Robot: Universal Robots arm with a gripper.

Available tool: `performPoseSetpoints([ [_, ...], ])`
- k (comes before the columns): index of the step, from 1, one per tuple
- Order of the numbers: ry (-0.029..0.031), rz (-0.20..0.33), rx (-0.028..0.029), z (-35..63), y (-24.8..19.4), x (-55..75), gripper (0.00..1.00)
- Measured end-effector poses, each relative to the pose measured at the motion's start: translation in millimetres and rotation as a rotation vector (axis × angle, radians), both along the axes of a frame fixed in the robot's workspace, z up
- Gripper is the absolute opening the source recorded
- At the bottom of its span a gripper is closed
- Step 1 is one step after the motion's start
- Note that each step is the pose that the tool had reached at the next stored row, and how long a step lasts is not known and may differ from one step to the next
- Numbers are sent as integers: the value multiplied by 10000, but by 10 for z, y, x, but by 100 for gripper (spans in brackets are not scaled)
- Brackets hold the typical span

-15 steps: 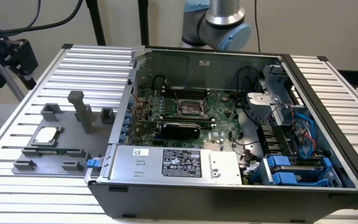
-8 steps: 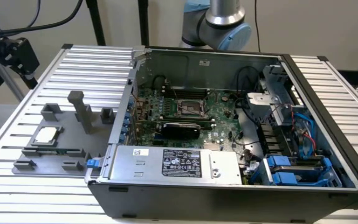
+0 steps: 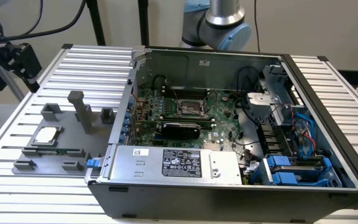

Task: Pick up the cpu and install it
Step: 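Pick up the cpu and move it towards the insertion slot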

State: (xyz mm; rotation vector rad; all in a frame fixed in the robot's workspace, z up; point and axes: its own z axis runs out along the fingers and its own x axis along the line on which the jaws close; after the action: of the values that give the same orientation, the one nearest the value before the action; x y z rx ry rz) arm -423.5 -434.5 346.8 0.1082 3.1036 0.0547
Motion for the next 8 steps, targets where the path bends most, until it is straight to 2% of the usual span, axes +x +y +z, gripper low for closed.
performPoseSetpoints([
  [8,0,129,0,-145,0,-1,77],
])
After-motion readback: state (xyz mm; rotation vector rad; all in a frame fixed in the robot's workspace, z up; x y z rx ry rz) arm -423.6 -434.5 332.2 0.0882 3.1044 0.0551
